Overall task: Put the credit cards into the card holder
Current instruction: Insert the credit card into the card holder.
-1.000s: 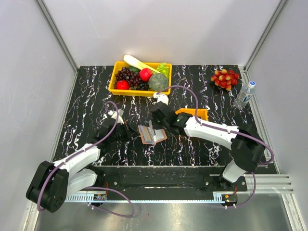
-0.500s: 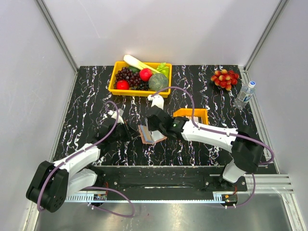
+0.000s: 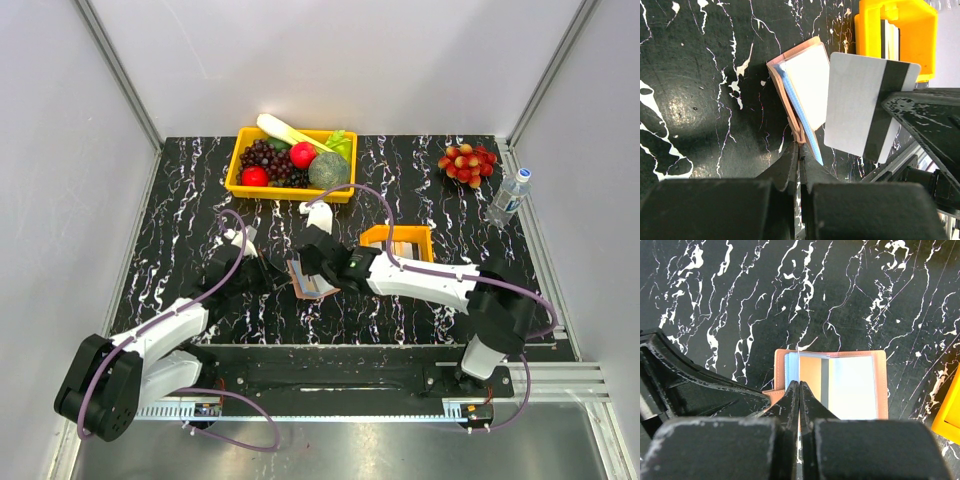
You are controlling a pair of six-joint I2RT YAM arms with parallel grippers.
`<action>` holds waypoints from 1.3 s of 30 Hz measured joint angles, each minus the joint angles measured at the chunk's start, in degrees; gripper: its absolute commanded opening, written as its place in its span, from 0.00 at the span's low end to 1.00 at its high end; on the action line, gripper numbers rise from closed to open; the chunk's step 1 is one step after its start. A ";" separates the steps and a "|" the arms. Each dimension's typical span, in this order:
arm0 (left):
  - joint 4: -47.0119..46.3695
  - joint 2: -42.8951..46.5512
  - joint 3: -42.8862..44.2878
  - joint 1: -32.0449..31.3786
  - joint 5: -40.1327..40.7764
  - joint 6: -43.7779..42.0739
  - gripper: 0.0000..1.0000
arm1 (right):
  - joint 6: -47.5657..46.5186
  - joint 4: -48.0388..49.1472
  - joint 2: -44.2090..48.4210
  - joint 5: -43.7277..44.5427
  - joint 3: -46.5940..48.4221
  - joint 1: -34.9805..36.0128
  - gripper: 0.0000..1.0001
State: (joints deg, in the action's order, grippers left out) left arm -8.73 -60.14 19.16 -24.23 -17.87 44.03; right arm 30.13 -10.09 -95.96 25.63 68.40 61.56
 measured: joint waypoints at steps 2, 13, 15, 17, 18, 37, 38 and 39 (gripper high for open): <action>-0.02 0.00 0.00 0.00 0.00 0.02 0.00 | 0.02 0.00 -0.55 0.22 0.02 0.00 0.00; -0.44 0.00 0.00 0.00 -0.39 0.66 0.00 | 0.09 0.46 -1.18 0.26 0.22 0.02 0.00; -0.44 0.00 0.00 0.00 -0.39 0.66 0.00 | 0.11 0.52 -1.20 0.26 0.39 0.02 0.00; -0.46 0.00 0.00 0.00 -0.44 0.66 0.00 | 0.13 0.85 -1.20 0.24 0.48 0.02 0.00; -0.46 0.00 0.00 0.00 -0.44 0.68 0.00 | 0.15 0.96 -1.22 0.24 0.50 0.02 0.00; -0.42 0.02 -0.02 0.00 -0.42 0.87 0.00 | -0.35 0.17 -5.27 0.96 0.70 0.02 0.00; -0.37 0.02 -0.02 0.00 -0.39 0.87 0.00 | -0.55 -0.02 -5.27 1.38 0.72 0.04 0.00; -0.28 0.02 -0.02 0.00 -0.37 0.83 0.00 | -0.81 -0.11 -5.27 1.90 0.74 0.07 0.00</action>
State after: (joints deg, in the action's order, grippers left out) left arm -9.02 -60.12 19.14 -24.23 -18.24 44.86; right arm 29.32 -10.20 -101.23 27.53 69.14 61.63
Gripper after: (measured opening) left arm 0.024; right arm 0.008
